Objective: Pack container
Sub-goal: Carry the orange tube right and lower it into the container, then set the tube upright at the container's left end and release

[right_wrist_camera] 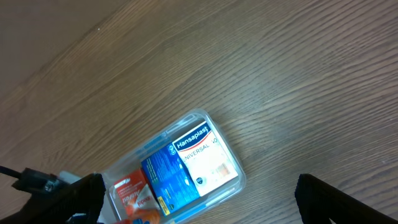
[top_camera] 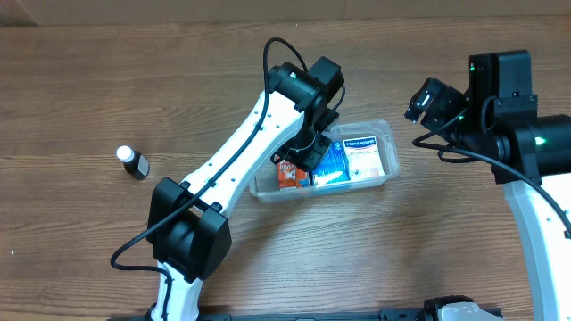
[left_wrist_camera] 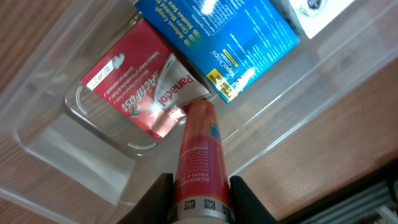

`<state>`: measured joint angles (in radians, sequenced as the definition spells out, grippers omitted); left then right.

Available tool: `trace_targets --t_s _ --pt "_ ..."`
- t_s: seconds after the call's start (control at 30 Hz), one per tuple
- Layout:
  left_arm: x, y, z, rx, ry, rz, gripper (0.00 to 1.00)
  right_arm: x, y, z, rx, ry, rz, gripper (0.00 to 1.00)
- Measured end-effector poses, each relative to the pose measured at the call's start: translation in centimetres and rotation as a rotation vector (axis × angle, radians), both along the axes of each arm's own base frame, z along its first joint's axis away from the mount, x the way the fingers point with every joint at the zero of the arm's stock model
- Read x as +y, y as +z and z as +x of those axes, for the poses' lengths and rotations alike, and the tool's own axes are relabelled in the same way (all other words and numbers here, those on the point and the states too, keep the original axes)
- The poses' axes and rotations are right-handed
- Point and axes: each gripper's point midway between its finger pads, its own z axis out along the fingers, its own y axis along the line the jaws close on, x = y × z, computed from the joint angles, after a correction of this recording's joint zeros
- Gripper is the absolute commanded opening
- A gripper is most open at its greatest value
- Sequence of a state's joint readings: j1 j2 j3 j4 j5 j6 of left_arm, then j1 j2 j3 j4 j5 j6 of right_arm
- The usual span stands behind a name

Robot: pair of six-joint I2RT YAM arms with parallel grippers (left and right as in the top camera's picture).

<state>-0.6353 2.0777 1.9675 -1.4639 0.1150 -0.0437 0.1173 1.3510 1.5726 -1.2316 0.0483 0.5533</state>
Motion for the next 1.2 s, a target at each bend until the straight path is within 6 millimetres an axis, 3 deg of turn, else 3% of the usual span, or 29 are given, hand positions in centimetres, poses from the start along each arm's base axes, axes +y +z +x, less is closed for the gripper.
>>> trace_targets --t_s 0.2,0.5,0.67,0.77,0.93,1.1,1.2 --pt "-0.4 0.1 -0.9 0.038 -0.061 -0.035 0.11 0.0 0.0 0.0 0.000 0.000 -0.001 1.00" --pt "0.1 -0.1 2.1 -0.098 -0.010 0.021 0.10 0.0 0.0 0.0 0.000 0.000 0.000 1.00" --pt "0.3 0.0 1.4 -0.070 -0.012 0.028 0.09 0.0 0.0 0.0 0.000 0.000 0.000 1.00" --pt "0.4 1.0 0.2 -0.020 -0.019 0.021 0.11 0.0 0.0 0.0 0.000 0.000 0.000 1.00" --pt "-0.4 3.1 0.0 -0.019 -0.043 -0.034 0.10 0.0 0.0 0.0 0.000 0.000 0.000 1.00" --pt "1.5 3.0 0.9 -0.052 -0.013 0.045 0.09 0.0 0.0 0.0 0.000 0.000 0.000 1.00" --pt "3.6 3.0 1.6 -0.043 0.052 0.083 0.09 0.0 0.0 0.0 0.000 0.000 -0.001 1.00"
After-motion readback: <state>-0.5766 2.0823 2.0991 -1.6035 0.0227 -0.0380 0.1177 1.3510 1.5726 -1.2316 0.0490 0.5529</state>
